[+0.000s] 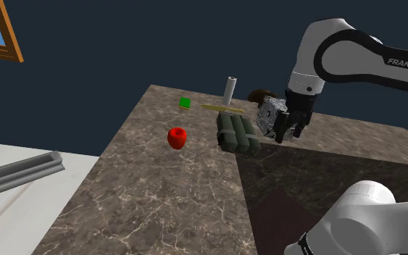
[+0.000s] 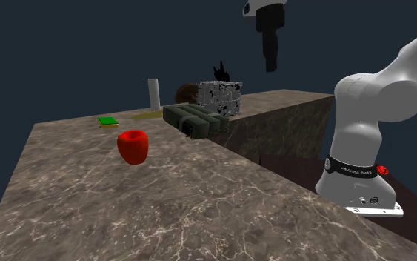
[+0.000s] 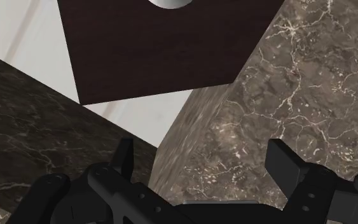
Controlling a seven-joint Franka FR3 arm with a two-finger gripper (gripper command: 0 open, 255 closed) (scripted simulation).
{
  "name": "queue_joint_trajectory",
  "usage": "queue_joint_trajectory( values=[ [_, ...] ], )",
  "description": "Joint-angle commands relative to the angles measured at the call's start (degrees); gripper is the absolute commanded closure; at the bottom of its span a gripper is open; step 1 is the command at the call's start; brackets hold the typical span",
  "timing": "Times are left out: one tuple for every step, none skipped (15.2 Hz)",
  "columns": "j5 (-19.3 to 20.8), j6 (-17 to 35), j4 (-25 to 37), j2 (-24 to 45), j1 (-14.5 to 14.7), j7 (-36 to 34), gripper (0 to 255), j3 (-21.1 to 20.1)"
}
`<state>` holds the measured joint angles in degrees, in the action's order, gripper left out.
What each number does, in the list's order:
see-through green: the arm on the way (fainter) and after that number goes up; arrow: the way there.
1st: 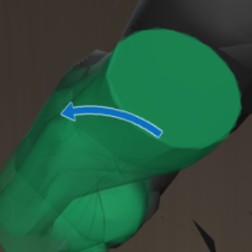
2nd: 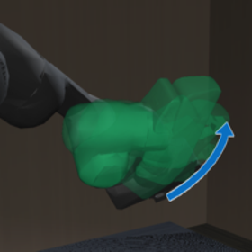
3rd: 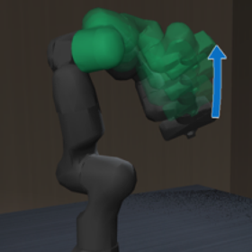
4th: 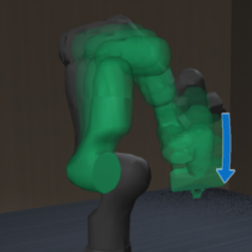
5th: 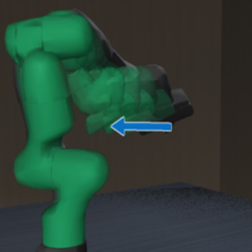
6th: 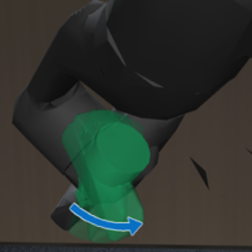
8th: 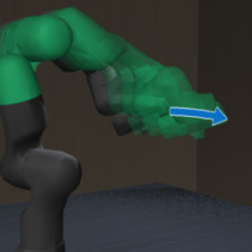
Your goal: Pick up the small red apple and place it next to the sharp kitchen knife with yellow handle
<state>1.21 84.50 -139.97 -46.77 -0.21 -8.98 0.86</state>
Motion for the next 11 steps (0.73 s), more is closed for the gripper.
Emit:
queue_joint_trajectory(
  values=[
    [0.0, 0.0, 0.0, 0.0, 0.0, 0.0, 0, 0.0],
    [-0.4, 1.8, 0.2, 1.6, 0.2, -0.6, 0, -0.6],
    [-0.7, 3.7, 0.4, 3.3, 0.5, -1.3, 0, -1.2],
    [-0.9, 5.5, 0.7, 5.0, 0.7, -1.9, 0, -1.8],
    [-1.2, 7.2, 1.1, 6.7, 0.9, -2.5, 0, -2.4],
    [-1.4, 8.9, 1.6, 8.5, 1.0, -3.1, 0, -3.0],
    [-1.5, 10.6, 2.1, 10.3, 1.2, -3.7, 0, -3.6],
    [-1.6, 12.2, 2.7, 12.1, 1.3, -4.4, 0, -4.1],
    [-1.7, 13.8, 3.4, 14.0, 1.5, -5.0, 0, -4.7],
    [-1.7, 15.3, 4.2, 15.9, 1.6, -5.6, 0, -5.2],
    [-1.7, 16.7, 5.0, 17.8, 1.7, -6.3, 0, -5.8]
  ],
)
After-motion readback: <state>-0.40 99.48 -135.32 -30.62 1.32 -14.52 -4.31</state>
